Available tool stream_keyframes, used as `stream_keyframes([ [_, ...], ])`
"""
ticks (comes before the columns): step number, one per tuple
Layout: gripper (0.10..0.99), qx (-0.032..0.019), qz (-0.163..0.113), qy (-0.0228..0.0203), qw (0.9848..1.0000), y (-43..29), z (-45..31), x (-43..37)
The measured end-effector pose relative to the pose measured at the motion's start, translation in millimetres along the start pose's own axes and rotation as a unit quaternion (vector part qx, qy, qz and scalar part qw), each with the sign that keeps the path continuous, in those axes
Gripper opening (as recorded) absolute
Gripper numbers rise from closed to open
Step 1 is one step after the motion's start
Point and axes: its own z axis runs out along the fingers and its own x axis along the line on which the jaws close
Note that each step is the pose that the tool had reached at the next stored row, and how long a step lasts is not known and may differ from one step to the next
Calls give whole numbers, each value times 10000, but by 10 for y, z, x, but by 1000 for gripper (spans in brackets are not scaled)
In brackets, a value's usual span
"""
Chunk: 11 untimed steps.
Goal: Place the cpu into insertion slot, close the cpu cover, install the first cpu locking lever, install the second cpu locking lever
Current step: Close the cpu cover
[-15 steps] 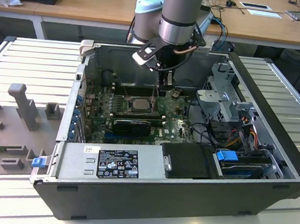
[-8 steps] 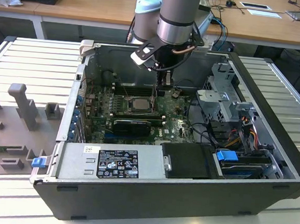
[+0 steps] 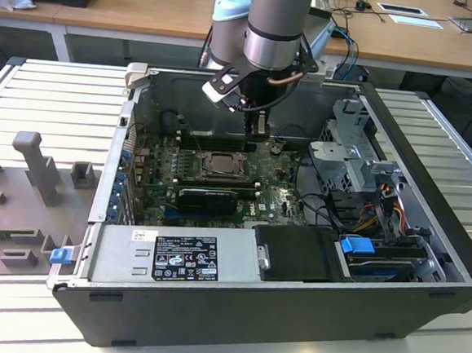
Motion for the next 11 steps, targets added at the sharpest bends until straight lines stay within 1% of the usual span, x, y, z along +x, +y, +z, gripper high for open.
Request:
stream_keyframes([
  [3, 106, 0, 0, 0, 10000, -37, 0, 0],
  [11, 106, -3, -1, 0, 10000, -108, 0, 0],
])
